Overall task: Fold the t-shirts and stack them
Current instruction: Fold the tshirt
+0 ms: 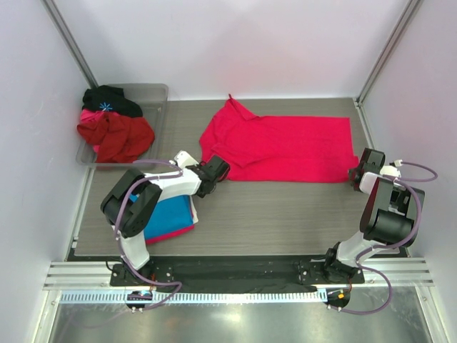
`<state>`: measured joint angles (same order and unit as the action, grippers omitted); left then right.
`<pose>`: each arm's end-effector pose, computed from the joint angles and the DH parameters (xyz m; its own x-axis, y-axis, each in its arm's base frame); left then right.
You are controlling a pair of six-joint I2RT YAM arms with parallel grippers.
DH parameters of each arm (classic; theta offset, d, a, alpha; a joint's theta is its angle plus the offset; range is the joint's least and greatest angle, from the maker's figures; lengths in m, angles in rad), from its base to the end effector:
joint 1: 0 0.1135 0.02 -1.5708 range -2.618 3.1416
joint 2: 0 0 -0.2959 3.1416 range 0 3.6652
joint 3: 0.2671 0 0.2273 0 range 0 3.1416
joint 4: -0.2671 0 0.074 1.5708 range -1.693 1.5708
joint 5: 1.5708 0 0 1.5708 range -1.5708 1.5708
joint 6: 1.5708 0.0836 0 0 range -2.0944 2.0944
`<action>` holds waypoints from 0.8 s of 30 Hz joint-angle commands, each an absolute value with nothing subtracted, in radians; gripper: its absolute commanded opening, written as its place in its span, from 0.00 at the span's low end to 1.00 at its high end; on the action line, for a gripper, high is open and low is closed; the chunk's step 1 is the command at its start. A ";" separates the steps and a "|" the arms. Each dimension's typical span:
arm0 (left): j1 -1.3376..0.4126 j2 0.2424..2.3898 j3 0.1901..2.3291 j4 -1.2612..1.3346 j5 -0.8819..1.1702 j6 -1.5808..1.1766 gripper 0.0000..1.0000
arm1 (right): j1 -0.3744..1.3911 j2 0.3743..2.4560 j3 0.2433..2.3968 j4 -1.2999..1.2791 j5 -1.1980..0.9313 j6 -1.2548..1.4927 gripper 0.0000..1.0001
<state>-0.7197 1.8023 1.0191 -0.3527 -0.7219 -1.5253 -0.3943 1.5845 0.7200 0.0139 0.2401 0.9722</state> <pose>0.2945 -0.1847 0.1653 -0.3161 -0.7200 -0.6178 -0.6683 0.6312 -0.3936 0.2826 -0.1391 0.1649 0.0368 0.8538 -0.5193 0.8652 0.2328 0.4441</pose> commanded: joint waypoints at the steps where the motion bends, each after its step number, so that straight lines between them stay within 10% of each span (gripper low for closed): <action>1: -0.706 1.818 1.052 -0.382 -0.772 -1.543 0.27 | -0.399 1.580 0.738 0.017 0.244 0.976 0.01; 7: -0.677 1.844 1.081 -0.357 -0.762 -1.473 0.01 | -0.399 1.592 0.793 -0.061 0.242 0.943 0.01; 24: -0.607 1.700 1.390 -0.489 -0.753 -1.163 0.00 | -0.397 1.580 1.193 -0.363 0.135 0.930 0.01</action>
<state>-0.6228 1.8053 1.3102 -0.4393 -0.6952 -1.2453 -0.3946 1.6100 1.0939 -0.2935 0.1543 0.9329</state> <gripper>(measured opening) 0.017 0.038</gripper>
